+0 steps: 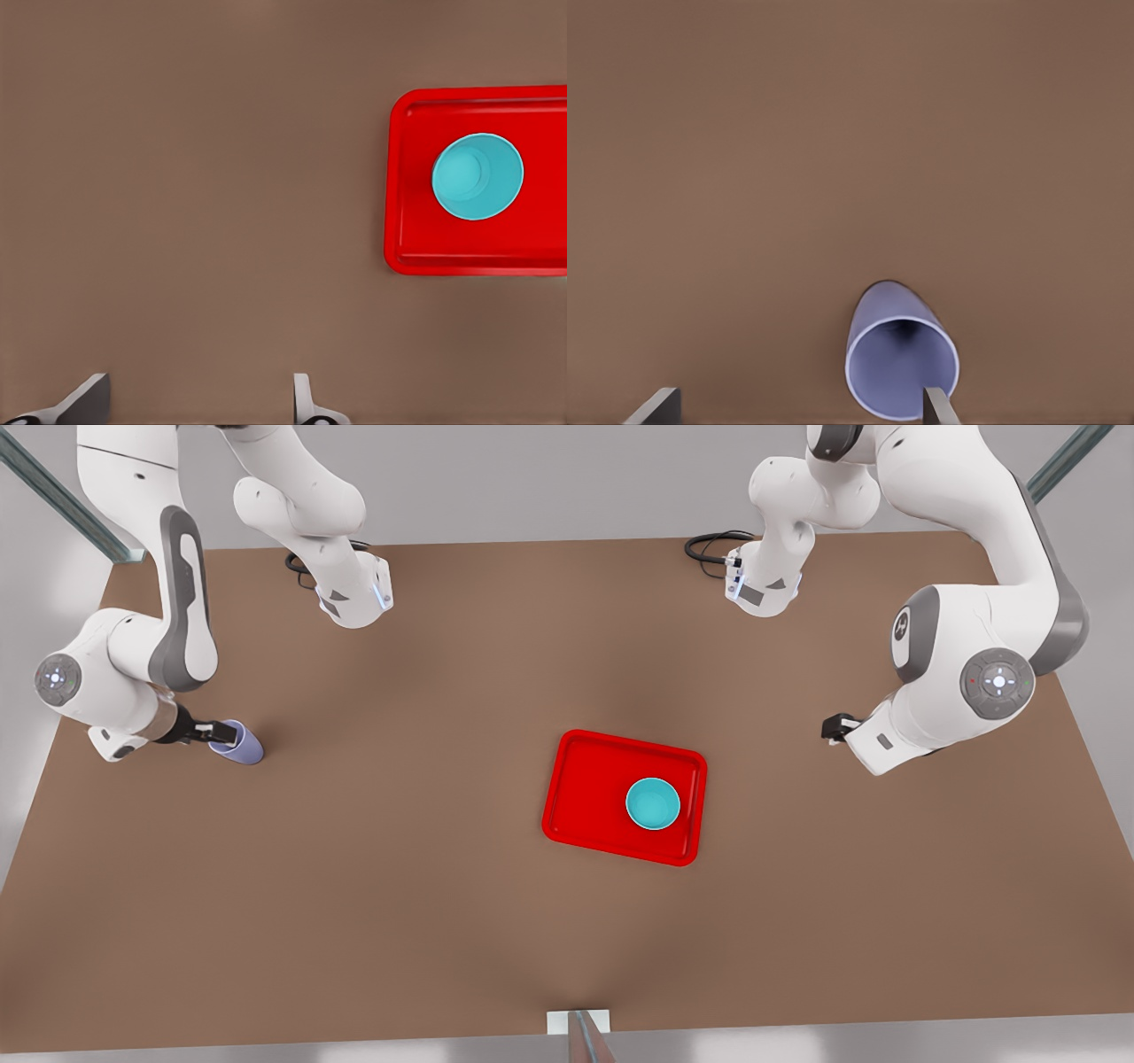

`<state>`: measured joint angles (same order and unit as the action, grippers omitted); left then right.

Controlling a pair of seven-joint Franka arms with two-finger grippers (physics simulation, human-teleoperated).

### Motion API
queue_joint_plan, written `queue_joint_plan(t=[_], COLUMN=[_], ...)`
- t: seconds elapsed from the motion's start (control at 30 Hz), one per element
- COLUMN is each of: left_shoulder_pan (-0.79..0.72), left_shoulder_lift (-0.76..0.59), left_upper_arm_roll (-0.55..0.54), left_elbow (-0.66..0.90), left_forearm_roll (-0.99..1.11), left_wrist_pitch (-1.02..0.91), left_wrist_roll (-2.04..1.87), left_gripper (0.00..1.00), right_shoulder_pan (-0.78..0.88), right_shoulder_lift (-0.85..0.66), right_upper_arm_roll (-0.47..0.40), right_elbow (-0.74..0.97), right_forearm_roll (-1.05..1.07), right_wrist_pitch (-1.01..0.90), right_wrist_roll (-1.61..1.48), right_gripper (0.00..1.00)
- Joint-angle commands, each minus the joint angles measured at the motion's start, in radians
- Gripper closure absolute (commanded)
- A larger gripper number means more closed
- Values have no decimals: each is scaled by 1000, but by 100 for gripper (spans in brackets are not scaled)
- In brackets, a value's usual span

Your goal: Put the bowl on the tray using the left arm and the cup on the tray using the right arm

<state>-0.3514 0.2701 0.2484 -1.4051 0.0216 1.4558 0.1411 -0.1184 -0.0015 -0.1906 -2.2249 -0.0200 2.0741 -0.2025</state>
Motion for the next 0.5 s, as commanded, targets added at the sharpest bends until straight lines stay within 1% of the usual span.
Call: queue_joint_plan(t=[0.0,0.47], left_shoulder_pan=[0,-1], left_shoulder_lift=[0,20], left_upper_arm_roll=[0,0], left_elbow=[0,0], left_forearm_roll=[1,-2], left_wrist_pitch=[0,0], left_wrist_roll=[0,0], left_gripper=[0,0], right_shoulder_pan=[-18,-93], right_shoulder_lift=[0,94], right_upper_arm_roll=[2,0], right_elbow=[-1,-6], right_forearm_roll=[0,-3], right_wrist_pitch=[0,60], right_wrist_roll=[0,-21], right_gripper=[0,0])
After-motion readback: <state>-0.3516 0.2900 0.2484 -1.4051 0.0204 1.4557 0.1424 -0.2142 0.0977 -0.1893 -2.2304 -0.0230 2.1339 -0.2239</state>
